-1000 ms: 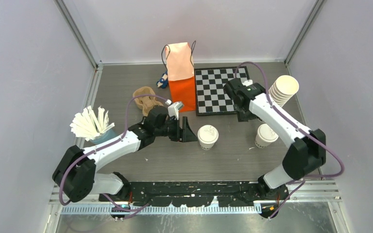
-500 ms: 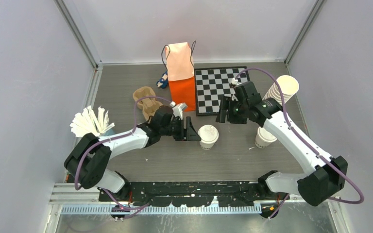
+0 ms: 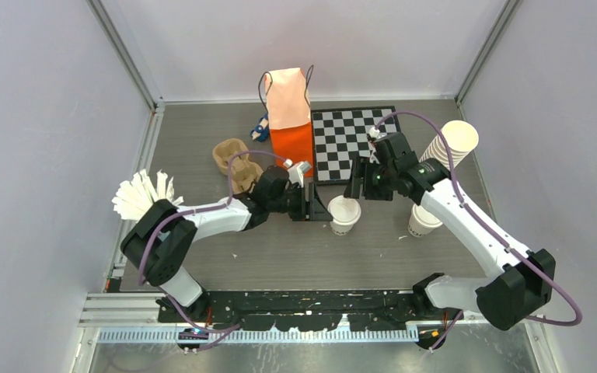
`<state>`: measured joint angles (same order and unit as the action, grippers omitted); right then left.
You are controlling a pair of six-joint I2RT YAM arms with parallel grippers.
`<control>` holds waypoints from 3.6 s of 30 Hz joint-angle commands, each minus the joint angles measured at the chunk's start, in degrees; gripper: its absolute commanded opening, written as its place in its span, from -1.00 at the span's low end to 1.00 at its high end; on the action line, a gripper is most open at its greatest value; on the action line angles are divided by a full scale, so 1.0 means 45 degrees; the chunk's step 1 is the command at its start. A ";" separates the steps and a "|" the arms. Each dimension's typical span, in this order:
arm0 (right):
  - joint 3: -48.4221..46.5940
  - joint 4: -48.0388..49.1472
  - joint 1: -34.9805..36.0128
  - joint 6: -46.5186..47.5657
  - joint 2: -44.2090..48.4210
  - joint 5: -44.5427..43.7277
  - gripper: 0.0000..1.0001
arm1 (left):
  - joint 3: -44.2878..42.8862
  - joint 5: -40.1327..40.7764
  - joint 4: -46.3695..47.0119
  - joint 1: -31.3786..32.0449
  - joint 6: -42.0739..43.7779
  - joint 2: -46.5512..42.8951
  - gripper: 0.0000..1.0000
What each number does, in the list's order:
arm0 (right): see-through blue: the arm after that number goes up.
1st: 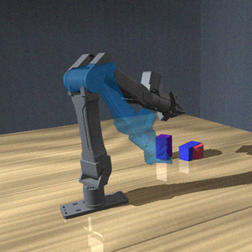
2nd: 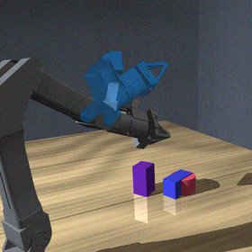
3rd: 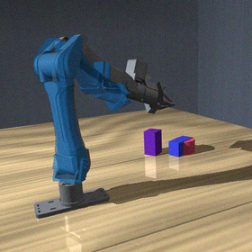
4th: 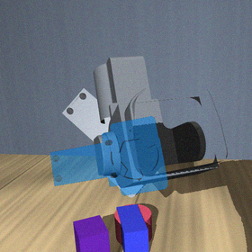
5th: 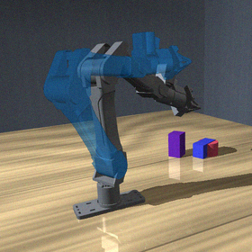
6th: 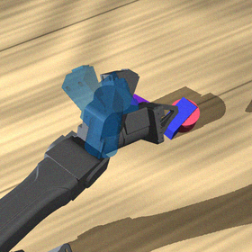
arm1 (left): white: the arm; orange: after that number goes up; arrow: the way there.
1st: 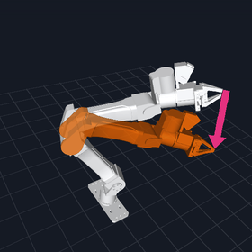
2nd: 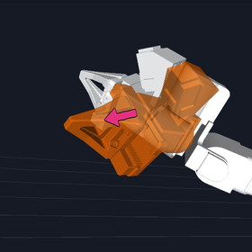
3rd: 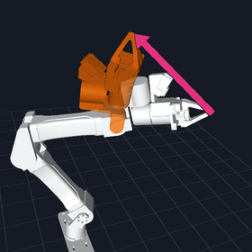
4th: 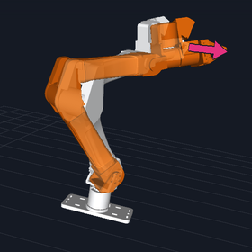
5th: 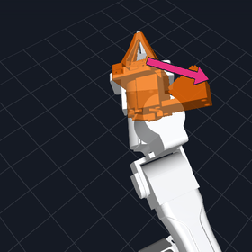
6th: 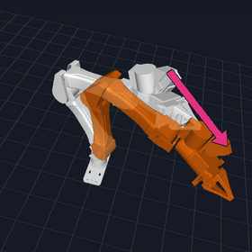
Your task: Pack the takeout coffee
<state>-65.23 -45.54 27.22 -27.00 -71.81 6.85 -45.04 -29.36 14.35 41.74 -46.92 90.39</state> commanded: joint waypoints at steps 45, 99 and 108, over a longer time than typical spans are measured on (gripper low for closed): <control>-0.1021 -0.0522 0.0018 0.0589 0.3471 -0.1710 0.41 | -0.3692 0.5085 -0.2795 0.1028 0.3231 -0.0347 0.35; -0.0206 -0.0310 0.0042 0.1670 0.3712 0.2103 0.43 | -1.2070 1.2107 -0.9845 -0.1986 0.6129 0.0766 0.23; -0.0413 -0.0412 0.0038 0.1605 0.3909 0.2061 0.43 | -1.2577 1.1531 -1.0311 -0.2359 0.6216 0.1745 -0.10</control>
<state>-65.87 -48.84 27.22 -20.05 -55.96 15.77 -99.15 22.96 -31.31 31.73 -19.11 96.71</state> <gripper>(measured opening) 0.713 0.473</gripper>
